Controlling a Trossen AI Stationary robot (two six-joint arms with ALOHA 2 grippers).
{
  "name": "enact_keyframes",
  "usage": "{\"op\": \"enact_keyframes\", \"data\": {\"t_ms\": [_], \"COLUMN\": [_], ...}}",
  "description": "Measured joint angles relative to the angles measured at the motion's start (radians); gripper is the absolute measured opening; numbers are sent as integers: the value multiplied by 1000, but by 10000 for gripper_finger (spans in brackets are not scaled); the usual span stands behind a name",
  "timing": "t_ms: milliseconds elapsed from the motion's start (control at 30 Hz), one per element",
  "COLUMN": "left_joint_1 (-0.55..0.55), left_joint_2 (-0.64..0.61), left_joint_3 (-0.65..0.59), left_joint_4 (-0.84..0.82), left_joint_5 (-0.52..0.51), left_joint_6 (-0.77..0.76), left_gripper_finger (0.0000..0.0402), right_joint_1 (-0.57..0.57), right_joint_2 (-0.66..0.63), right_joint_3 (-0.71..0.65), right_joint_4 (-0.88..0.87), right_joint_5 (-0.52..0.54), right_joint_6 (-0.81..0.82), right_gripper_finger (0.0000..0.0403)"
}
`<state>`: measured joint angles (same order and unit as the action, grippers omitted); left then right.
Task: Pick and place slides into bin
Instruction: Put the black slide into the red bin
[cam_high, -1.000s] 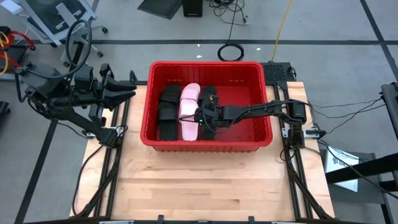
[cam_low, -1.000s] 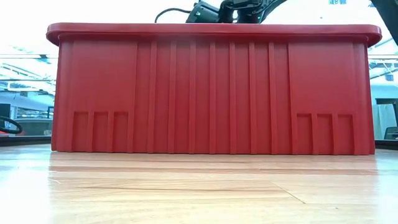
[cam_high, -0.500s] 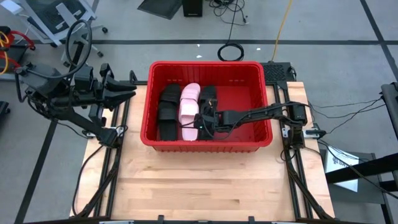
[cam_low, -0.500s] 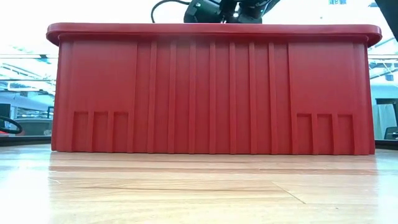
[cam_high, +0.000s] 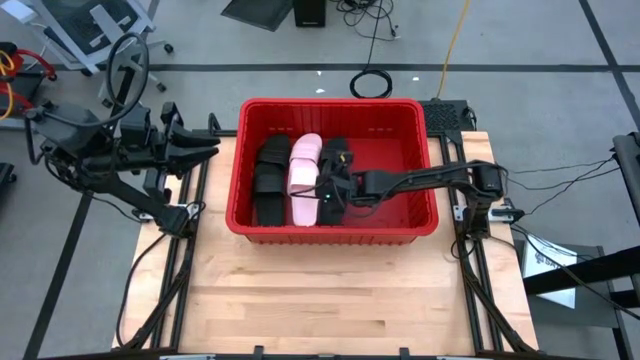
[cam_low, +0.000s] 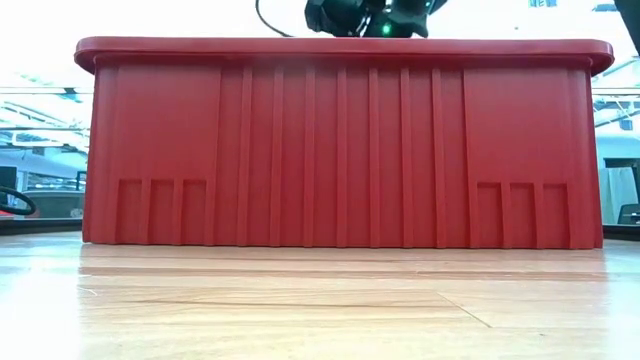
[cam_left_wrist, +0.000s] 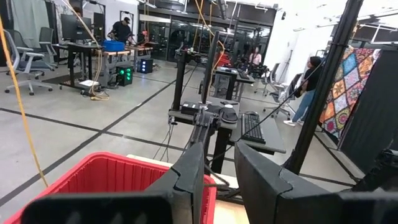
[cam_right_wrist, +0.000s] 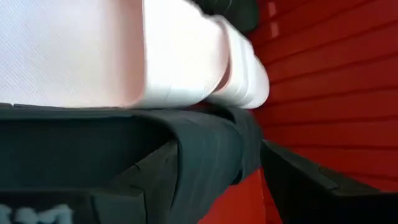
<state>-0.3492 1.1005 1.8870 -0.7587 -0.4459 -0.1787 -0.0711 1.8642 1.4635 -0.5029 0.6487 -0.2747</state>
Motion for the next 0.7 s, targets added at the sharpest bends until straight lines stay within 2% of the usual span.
{"op": "enact_keyframes", "data": {"t_ms": [600, 700], "left_joint_1": [0, 0], "left_joint_2": [1, 1], "left_joint_3": [0, 0], "left_joint_4": [-1, -1], "left_joint_5": [0, 0], "left_joint_6": [27, 36], "left_gripper_finger": [88, 88], "right_joint_1": [13, 14], "right_joint_2": [-12, -12], "right_joint_3": [0, 0], "right_joint_4": [-78, -76], "right_joint_5": [-30, -78], "right_joint_6": [1, 4], "right_gripper_finger": [211, 213]}}
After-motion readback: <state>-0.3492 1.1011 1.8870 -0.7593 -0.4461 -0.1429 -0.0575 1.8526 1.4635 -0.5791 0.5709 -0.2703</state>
